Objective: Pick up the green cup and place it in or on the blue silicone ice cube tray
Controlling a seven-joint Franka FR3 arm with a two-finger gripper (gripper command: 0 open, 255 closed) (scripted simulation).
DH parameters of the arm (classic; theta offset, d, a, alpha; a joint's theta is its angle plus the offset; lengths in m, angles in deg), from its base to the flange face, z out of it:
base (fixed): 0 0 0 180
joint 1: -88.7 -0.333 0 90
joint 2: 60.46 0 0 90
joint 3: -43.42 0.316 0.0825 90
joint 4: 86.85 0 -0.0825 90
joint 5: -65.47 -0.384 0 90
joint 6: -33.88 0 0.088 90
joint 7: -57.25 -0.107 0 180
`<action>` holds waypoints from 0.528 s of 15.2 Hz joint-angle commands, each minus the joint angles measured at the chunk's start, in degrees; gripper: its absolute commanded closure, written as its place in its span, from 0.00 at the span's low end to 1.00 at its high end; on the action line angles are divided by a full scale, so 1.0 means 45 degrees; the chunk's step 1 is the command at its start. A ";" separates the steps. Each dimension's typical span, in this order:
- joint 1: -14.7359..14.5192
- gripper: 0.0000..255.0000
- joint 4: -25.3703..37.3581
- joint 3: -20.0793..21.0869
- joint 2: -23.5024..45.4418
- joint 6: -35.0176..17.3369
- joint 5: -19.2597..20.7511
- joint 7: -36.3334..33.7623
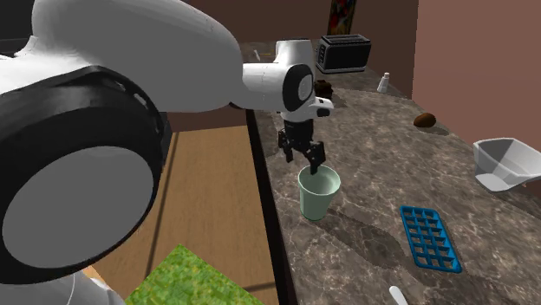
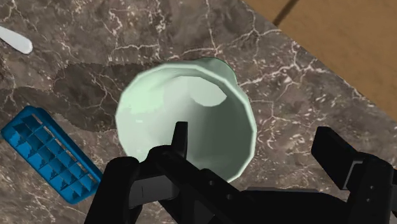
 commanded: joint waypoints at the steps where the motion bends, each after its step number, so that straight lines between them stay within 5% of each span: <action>1: 0.0028 0.00 0.0724 -0.0042 0.0993 -0.0264 0.0218 -0.0494; 8: 0.0098 0.00 0.0135 -0.0137 0.1362 -0.1225 0.0371 -0.0590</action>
